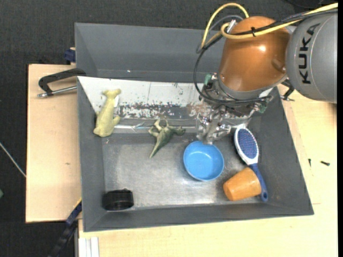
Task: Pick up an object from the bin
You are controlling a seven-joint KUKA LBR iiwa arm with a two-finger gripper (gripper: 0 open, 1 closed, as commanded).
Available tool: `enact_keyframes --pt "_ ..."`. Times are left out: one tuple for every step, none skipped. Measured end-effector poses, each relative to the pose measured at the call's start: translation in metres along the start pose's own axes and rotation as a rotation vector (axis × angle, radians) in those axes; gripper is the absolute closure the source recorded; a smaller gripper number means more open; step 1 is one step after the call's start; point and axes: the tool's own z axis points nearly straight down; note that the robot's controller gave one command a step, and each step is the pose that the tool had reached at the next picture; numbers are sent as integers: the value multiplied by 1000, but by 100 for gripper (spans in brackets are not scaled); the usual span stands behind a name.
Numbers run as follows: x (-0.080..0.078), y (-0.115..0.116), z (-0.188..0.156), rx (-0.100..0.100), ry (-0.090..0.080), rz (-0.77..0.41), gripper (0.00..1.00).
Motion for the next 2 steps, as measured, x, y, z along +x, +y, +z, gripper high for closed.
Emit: enact_keyframes --pt "8 -9 -74 9 -2 47 100" --pt "20 33 50 -13 9 23 100"
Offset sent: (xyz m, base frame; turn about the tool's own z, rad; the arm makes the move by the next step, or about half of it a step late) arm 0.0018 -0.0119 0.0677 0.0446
